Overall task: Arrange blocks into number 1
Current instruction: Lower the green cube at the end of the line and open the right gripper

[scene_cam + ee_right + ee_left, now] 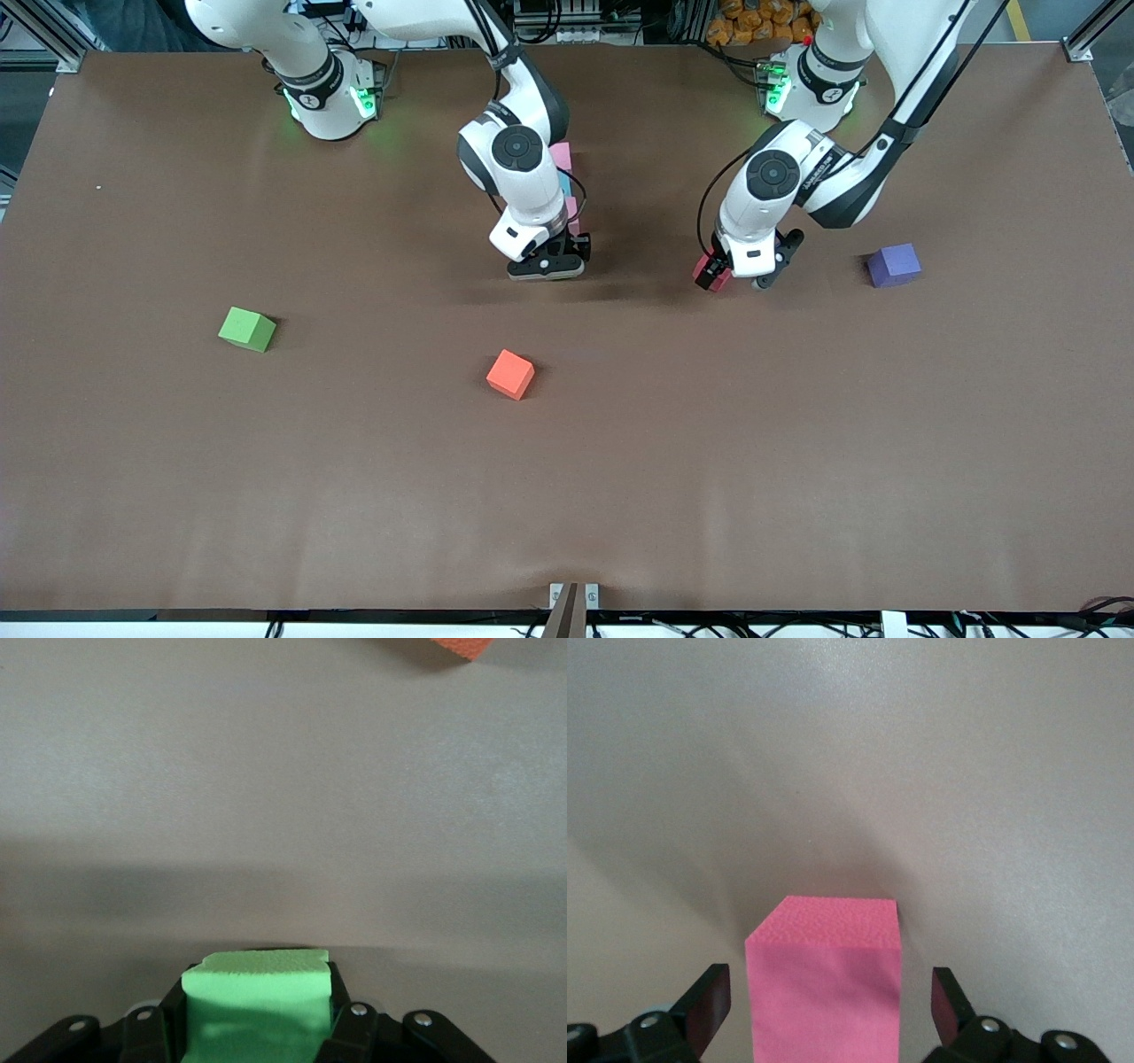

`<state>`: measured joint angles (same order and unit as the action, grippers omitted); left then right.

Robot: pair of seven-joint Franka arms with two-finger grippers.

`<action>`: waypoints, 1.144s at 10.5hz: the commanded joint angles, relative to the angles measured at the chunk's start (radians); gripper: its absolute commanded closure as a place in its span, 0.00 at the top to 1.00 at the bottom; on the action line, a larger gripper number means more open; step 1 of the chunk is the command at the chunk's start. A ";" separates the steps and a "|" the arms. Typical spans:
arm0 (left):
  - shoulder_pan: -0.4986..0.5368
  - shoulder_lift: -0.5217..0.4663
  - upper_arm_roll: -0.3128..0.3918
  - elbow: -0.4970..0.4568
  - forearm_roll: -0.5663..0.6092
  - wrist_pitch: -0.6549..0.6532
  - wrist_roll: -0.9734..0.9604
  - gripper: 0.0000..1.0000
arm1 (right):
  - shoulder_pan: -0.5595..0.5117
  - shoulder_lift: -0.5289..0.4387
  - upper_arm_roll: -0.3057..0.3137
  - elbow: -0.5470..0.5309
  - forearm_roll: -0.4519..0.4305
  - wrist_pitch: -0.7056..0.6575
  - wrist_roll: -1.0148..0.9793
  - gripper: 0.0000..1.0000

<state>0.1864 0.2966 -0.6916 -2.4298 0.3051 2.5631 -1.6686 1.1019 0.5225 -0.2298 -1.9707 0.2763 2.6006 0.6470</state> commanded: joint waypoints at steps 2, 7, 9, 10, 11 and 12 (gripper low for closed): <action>0.015 0.029 -0.006 -0.002 0.045 0.042 -0.034 1.00 | 0.021 -0.025 -0.002 -0.034 0.023 0.018 0.007 0.49; 0.008 0.053 -0.006 0.000 0.077 0.042 -0.031 0.01 | 0.055 -0.024 -0.002 -0.043 0.023 0.018 0.034 0.50; 0.011 0.070 -0.005 0.009 0.117 0.040 -0.031 0.00 | 0.061 -0.024 -0.002 -0.050 0.023 0.018 0.037 0.52; 0.008 0.070 -0.005 0.023 0.141 0.031 -0.022 0.00 | 0.061 -0.024 -0.002 -0.051 0.023 0.018 0.036 0.56; 0.008 0.070 -0.005 0.040 0.176 0.022 -0.017 0.00 | 0.061 -0.024 -0.002 -0.053 0.023 0.018 0.036 0.61; 0.008 0.073 -0.005 0.061 0.205 0.010 -0.014 0.00 | 0.061 -0.024 -0.002 -0.053 0.023 0.018 0.036 0.68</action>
<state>0.1894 0.3514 -0.6919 -2.4082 0.4533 2.5906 -1.6692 1.1514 0.5225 -0.2279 -1.9930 0.2763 2.6052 0.6764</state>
